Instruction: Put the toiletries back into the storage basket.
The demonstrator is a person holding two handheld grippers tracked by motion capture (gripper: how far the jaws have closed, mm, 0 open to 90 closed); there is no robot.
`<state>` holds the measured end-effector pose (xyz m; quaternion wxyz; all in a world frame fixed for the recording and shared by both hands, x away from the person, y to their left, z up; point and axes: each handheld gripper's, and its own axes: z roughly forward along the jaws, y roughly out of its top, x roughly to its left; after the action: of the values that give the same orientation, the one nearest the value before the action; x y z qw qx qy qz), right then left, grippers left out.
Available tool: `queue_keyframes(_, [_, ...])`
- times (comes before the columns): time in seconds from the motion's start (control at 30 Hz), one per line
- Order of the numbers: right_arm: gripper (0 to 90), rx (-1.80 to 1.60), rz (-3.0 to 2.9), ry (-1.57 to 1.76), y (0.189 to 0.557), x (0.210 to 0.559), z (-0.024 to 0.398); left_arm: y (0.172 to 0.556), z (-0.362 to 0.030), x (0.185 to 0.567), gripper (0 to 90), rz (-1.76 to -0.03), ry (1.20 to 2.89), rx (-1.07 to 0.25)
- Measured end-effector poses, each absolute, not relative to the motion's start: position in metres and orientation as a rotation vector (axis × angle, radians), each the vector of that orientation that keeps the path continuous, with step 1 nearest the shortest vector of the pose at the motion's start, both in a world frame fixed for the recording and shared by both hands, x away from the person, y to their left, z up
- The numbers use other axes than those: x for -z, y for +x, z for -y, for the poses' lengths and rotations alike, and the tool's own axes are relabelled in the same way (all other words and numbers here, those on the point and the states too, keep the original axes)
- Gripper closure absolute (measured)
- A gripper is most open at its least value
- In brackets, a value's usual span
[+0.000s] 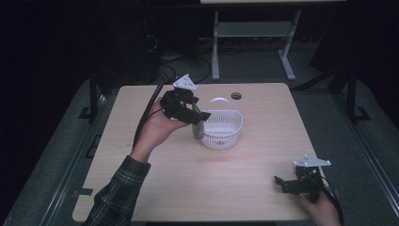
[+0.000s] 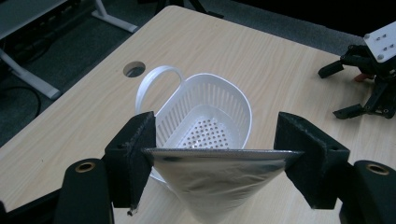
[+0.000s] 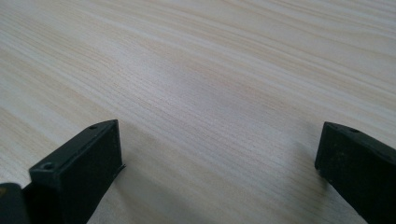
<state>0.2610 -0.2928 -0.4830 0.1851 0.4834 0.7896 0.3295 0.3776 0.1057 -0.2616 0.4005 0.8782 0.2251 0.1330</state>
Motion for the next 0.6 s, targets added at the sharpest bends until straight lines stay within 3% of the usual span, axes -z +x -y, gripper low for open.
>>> queue_keyframes(0.6, [0.0, -0.927, -2.228, 1.361, 0.2611, 0.4829, 0.2929, 0.3861, -0.0992, 0.2534, 29.8, -0.565, 2.204, -0.348])
